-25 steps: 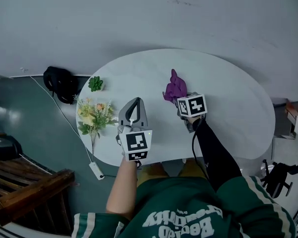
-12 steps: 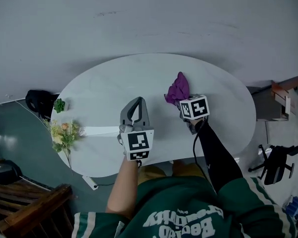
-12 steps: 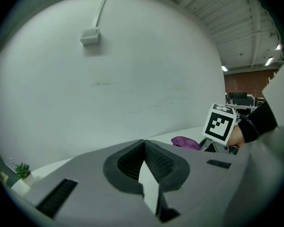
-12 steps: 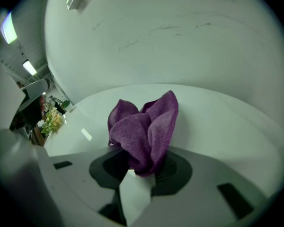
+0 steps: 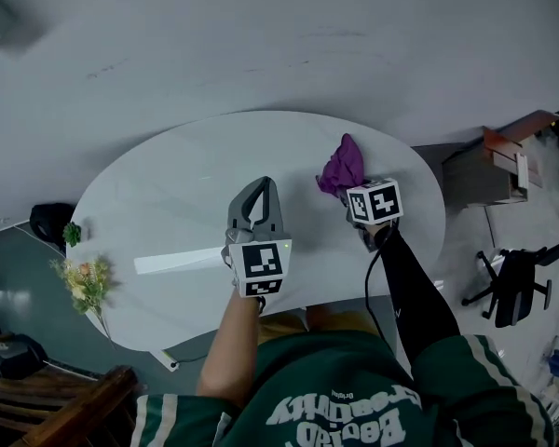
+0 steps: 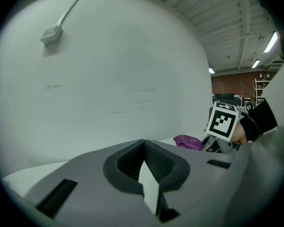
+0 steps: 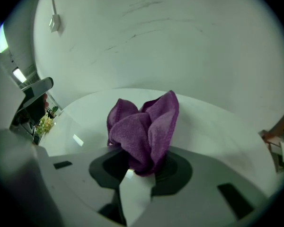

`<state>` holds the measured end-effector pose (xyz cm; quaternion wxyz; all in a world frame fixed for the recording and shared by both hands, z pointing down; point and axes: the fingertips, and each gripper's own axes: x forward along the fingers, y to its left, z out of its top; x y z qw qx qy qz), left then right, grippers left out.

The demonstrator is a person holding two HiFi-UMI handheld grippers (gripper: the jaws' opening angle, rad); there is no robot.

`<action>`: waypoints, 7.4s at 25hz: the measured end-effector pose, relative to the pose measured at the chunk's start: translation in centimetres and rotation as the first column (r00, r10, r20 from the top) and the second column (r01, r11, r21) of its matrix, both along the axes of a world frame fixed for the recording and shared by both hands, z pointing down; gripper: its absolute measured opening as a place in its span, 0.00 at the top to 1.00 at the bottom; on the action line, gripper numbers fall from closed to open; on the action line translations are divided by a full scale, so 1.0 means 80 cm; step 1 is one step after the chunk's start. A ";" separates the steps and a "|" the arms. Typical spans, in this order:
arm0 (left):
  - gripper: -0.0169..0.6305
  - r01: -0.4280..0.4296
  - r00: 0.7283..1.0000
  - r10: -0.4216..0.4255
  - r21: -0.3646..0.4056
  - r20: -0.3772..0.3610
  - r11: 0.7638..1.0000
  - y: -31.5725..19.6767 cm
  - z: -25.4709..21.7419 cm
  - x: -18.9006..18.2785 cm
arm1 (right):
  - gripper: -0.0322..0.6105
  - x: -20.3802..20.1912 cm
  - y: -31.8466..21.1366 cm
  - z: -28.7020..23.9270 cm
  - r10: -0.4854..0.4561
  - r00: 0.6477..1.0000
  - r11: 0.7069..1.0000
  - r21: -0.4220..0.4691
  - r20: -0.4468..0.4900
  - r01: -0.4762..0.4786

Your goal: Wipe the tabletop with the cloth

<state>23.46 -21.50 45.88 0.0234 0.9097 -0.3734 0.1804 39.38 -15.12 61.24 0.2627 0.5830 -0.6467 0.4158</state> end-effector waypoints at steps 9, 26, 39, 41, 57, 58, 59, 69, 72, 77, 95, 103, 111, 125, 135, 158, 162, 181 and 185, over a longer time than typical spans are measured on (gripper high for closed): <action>0.97 -0.115 0.993 0.115 0.001 0.012 0.993 0.039 0.001 0.109 | 0.75 0.140 0.070 -0.007 0.131 0.990 0.991 -0.012 -0.042 -0.132; 0.97 -0.102 0.991 0.100 0.021 0.090 0.995 0.078 -0.011 0.105 | 0.76 0.294 0.164 -0.026 0.288 0.950 0.957 0.010 -0.123 -0.289; 0.97 0.111 0.990 -0.116 0.063 0.085 0.992 0.038 -0.039 -0.115 | 0.76 -0.089 0.002 -0.100 -0.117 0.989 0.973 0.211 0.090 0.096; 0.97 0.158 0.982 -0.165 0.074 0.089 0.985 0.033 -0.044 -0.176 | 0.76 -0.169 -0.019 -0.105 -0.182 0.977 0.962 0.226 0.115 0.152; 0.97 0.461 0.874 -0.469 0.087 0.130 0.883 0.033 -0.035 -0.653 | 0.76 -0.758 -0.073 -0.076 -0.564 0.799 0.823 0.222 0.208 0.523; 0.97 0.468 0.870 -0.476 0.087 0.129 0.879 0.033 -0.034 -0.669 | 0.76 -0.779 -0.072 -0.067 -0.574 0.791 0.817 0.206 0.211 0.539; 0.97 0.476 0.866 -0.483 0.083 0.127 0.875 0.033 -0.032 -0.683 | 0.76 -0.797 -0.070 -0.057 -0.583 0.783 0.812 0.183 0.215 0.554; 0.97 0.488 0.868 -0.489 0.035 0.086 0.872 0.045 -0.012 -0.711 | 0.76 -0.807 -0.046 0.001 -0.514 0.819 0.849 0.011 0.255 0.529; 0.97 0.461 0.883 -0.461 0.022 0.085 0.887 0.045 -0.004 -0.689 | 0.76 -0.780 -0.046 0.002 -0.511 0.835 0.853 0.003 0.204 0.522; 0.97 0.424 0.901 -0.425 0.022 0.084 0.905 0.040 -0.004 -0.632 | 0.76 -0.718 -0.043 0.001 -0.484 0.856 0.871 0.005 0.180 0.491; 0.97 0.312 0.948 -0.312 0.006 0.068 0.950 0.046 -0.004 -0.326 | 0.76 -0.392 -0.004 0.000 -0.387 0.911 0.919 -0.025 0.142 0.394; 0.97 0.216 0.975 -0.216 0.005 0.048 0.976 0.062 -0.004 -0.178 | 0.76 -0.230 0.030 0.000 -0.304 0.950 0.950 -0.045 0.072 0.308; 0.97 0.086 0.996 -0.086 0.008 0.037 0.996 0.085 -0.002 -0.040 | 0.76 -0.048 0.078 0.000 -0.137 0.991 0.989 -0.058 0.008 0.137; 0.97 -0.121 0.993 0.121 0.001 0.013 0.993 0.142 -0.001 0.149 | 0.76 0.188 0.199 -0.004 0.151 0.987 0.986 -0.067 -0.047 -0.154; 0.97 -0.259 0.966 0.259 0.003 0.001 0.966 0.184 -0.002 0.240 | 0.76 0.276 0.286 -0.005 0.311 0.947 0.945 -0.080 -0.083 -0.318; 0.97 0.148 0.983 -0.153 0.053 0.099 0.988 0.128 -0.031 -0.063 | 0.76 -0.079 0.117 -0.044 -0.180 0.978 0.982 0.079 0.104 0.172; 0.97 0.280 0.953 -0.285 0.062 0.103 0.958 0.121 -0.039 -0.186 | 0.76 -0.218 0.079 -0.055 -0.334 0.934 0.940 0.108 0.123 0.322; 0.97 0.601 0.790 -0.601 0.039 0.121 0.798 0.131 -0.024 -0.723 | 0.71 -0.816 0.044 -0.042 -0.692 0.712 0.721 0.081 0.121 0.688; 0.97 0.651 0.753 -0.648 0.017 0.115 0.759 0.146 -0.013 -0.786 | 0.44 -0.857 0.052 -0.025 -0.715 0.698 0.699 0.034 0.039 0.715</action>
